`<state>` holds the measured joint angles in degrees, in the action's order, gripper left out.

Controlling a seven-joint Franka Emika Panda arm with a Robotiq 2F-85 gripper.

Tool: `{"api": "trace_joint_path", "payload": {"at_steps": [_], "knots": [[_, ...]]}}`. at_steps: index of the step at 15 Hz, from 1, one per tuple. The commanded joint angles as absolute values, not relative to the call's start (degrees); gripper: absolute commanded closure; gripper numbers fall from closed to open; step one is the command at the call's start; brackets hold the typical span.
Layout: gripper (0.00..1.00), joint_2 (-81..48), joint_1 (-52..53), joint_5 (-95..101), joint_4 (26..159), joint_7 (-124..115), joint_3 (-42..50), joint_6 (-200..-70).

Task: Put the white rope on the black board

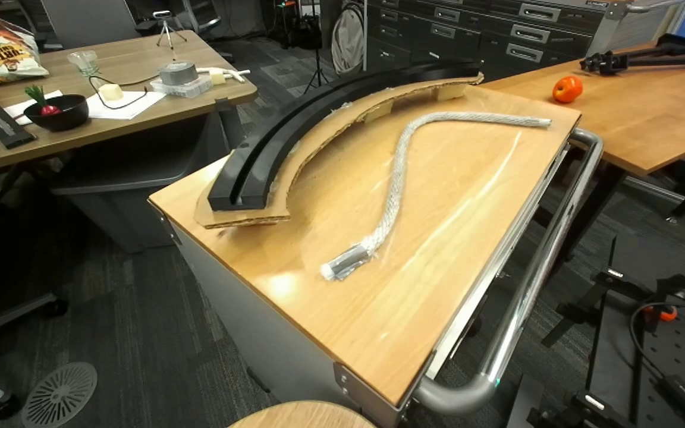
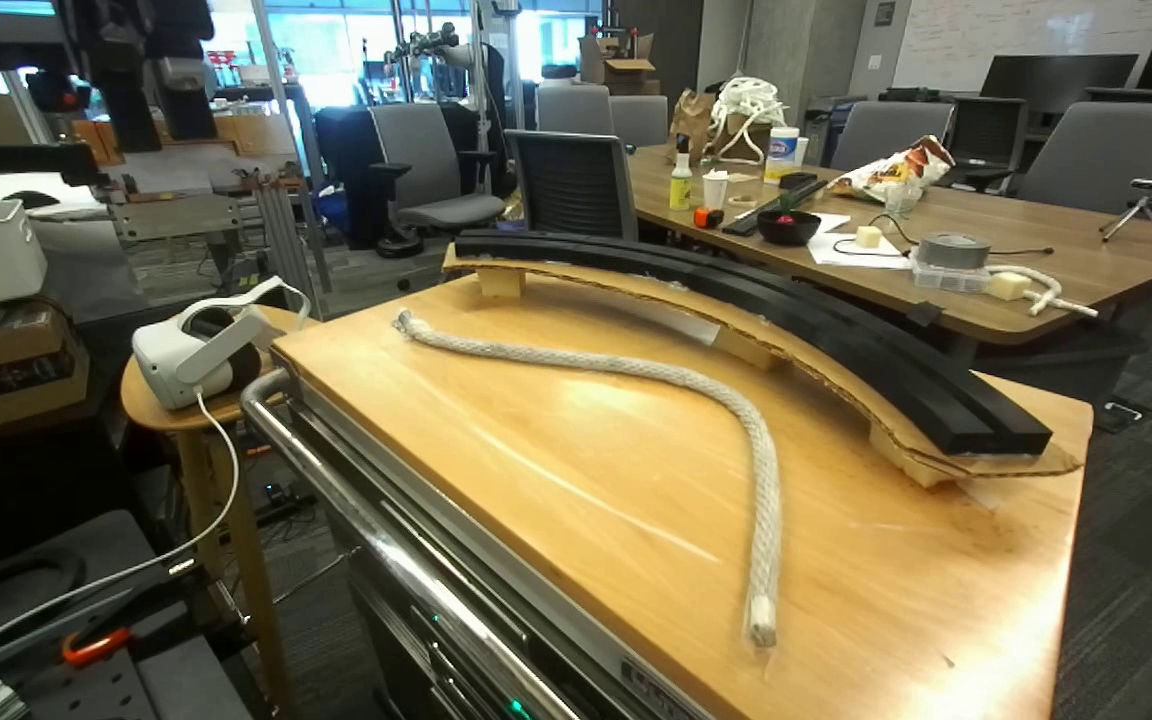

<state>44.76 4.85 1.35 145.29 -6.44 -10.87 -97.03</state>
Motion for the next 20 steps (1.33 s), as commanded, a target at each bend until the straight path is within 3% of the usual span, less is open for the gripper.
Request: {"api": "trace_joint_path", "payload": {"at_steps": [1, 8, 17, 20], "knots": [[0.0, 44.6, 5.5, 1.7, 145.2, -6.8, -10.4, -96.9], [0.0, 44.6, 5.5, 1.7, 145.2, -6.8, -10.4, -96.9], [0.0, 46.2, 17.3, 4.5, 140.9, 10.5, -11.1, -95.1], [0.0, 46.5, 17.1, 4.7, 142.1, 8.7, -11.2, -94.3]]}}
